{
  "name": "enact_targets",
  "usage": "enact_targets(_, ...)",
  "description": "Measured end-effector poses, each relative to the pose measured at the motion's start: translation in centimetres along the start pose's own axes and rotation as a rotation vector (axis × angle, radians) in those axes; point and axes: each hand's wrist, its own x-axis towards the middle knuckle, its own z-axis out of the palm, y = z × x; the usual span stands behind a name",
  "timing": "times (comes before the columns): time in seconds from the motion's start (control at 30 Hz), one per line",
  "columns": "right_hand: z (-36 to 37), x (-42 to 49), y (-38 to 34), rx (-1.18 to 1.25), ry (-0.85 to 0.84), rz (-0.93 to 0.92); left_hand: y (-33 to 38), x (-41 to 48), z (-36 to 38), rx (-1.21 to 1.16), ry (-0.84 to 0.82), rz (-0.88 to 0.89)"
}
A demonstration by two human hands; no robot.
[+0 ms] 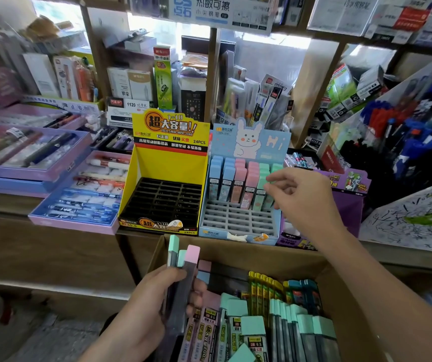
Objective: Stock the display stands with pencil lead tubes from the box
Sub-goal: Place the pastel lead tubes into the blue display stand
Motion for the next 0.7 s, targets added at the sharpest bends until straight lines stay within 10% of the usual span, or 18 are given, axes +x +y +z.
enact_targets(0.43, 4.9, -6.1, -3.1, 0.432, -0.599, 0.378, -0.3, -0.3, 0.2, 0.055, -0.013, 0.088)
enact_targets(0.7, 5.9, -6.8, -3.7, 0.432, -0.657, 0.473, -0.5, -0.6, 0.3, 0.137, -0.082, 0.145)
